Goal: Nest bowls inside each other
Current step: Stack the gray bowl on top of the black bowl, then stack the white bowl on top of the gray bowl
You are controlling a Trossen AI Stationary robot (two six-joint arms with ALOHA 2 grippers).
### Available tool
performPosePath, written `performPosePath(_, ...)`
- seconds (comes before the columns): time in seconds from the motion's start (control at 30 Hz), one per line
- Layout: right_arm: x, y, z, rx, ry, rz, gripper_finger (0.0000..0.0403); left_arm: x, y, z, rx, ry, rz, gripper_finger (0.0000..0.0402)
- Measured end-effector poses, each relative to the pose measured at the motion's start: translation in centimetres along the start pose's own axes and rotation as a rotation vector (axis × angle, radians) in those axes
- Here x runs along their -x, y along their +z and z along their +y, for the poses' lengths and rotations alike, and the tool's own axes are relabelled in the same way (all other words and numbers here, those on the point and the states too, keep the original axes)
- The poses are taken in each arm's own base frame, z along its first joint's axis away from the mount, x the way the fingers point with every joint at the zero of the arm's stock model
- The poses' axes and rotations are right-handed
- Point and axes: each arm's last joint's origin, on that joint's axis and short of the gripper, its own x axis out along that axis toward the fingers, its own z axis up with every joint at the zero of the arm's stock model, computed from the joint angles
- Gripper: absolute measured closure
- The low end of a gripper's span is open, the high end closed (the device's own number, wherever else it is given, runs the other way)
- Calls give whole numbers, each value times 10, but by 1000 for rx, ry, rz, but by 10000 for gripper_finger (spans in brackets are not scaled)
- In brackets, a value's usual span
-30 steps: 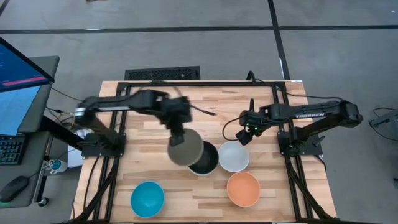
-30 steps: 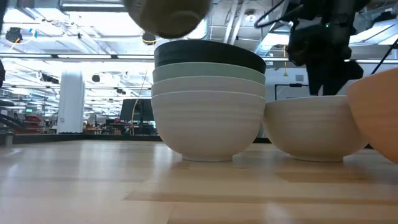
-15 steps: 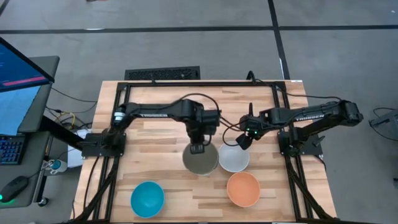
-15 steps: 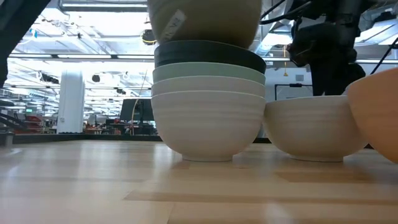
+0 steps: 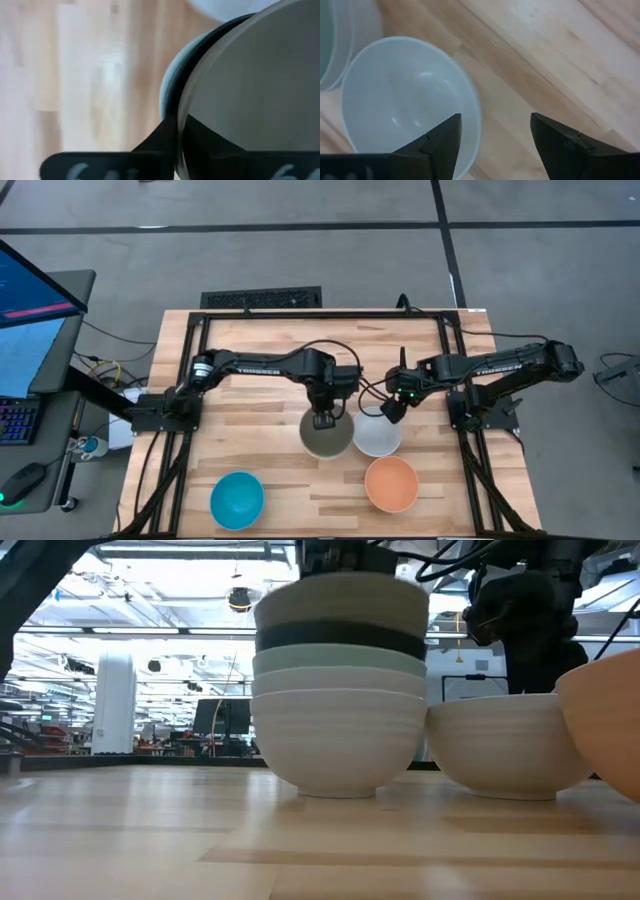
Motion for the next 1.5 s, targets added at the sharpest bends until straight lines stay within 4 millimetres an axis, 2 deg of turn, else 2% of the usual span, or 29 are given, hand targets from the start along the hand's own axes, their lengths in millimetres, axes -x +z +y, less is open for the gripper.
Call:
performPosePath(0.17, 0, 0, 1, -24, 31, 26, 143, 5, -6, 6, 10, 41, 40, 346)
performPosePath(0.5, -1, -2, 3, -23, 46, 51, 143, 9, -8, 3, 42, 20, 61, 244)
performPosePath(0.63, -6, -8, 7, -6, 49, 58, 143, 35, -1, 1, 21, 32, -39, 226)
performPosePath(0.77, -20, -18, 5, -35, 53, 77, 143, 59, 2, 4, 22, 31, -107, 221)
performPosePath(1.03, -41, -25, 1, -111, 117, 56, 146, 84, -11, 8, -15, 103, -129, 221)
performPosePath(1.13, -43, -24, 3, -135, 152, 49, 176, 90, -15, 9, -12, 139, -155, 221)
performPosePath(1.27, -43, -24, 1, -159, 141, 56, 268, 100, -28, 11, -7, 135, -243, 221)
performPosePath(1.4, -34, -21, 5, -155, 114, 46, 378, 97, -62, 14, 34, 110, -350, 221)
performPosePath(1.5, -17, -13, 10, -146, 101, 34, 381, 91, -102, 16, 124, 82, -423, 221)
